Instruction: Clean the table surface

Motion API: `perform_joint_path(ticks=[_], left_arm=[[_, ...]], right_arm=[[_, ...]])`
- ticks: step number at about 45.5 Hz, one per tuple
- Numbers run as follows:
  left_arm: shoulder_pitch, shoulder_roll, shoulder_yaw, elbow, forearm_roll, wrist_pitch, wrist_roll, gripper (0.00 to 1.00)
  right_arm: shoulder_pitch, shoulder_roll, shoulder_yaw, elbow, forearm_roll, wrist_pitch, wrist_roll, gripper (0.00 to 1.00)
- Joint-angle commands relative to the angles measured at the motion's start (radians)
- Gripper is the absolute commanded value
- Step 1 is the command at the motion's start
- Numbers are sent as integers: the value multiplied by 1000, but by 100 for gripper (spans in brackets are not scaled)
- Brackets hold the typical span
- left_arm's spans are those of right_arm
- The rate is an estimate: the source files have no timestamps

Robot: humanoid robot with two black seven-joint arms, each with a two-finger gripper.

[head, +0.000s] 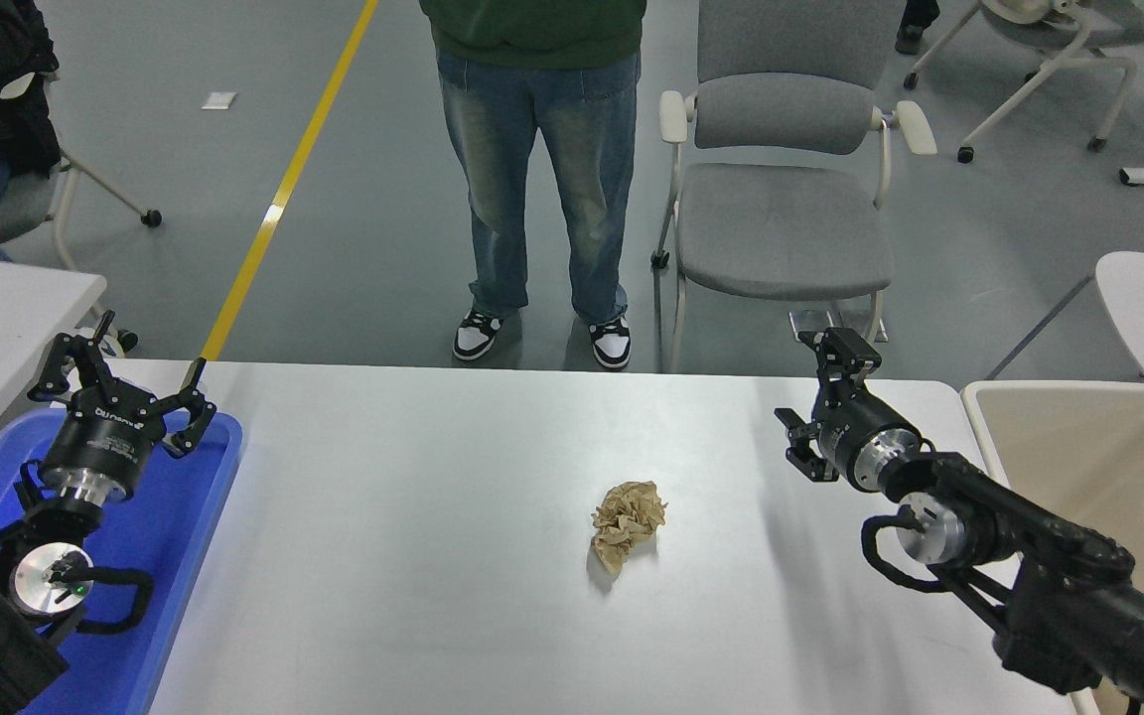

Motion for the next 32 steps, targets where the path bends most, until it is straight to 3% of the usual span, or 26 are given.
perform_joint_path(ticks=[1,16,32], left_arm=[[0,0,0,0,0,0,0,100],[0,0,-2,0,0,0,0,100],[0,0,-2,0,0,0,0,100]], right_arm=[[141,-117,-313,124,-115,-5,-3,100],[417,-105,-744,210,-247,-16,-4,100],[615,117,-1030,210,-235,41,-6,100]])
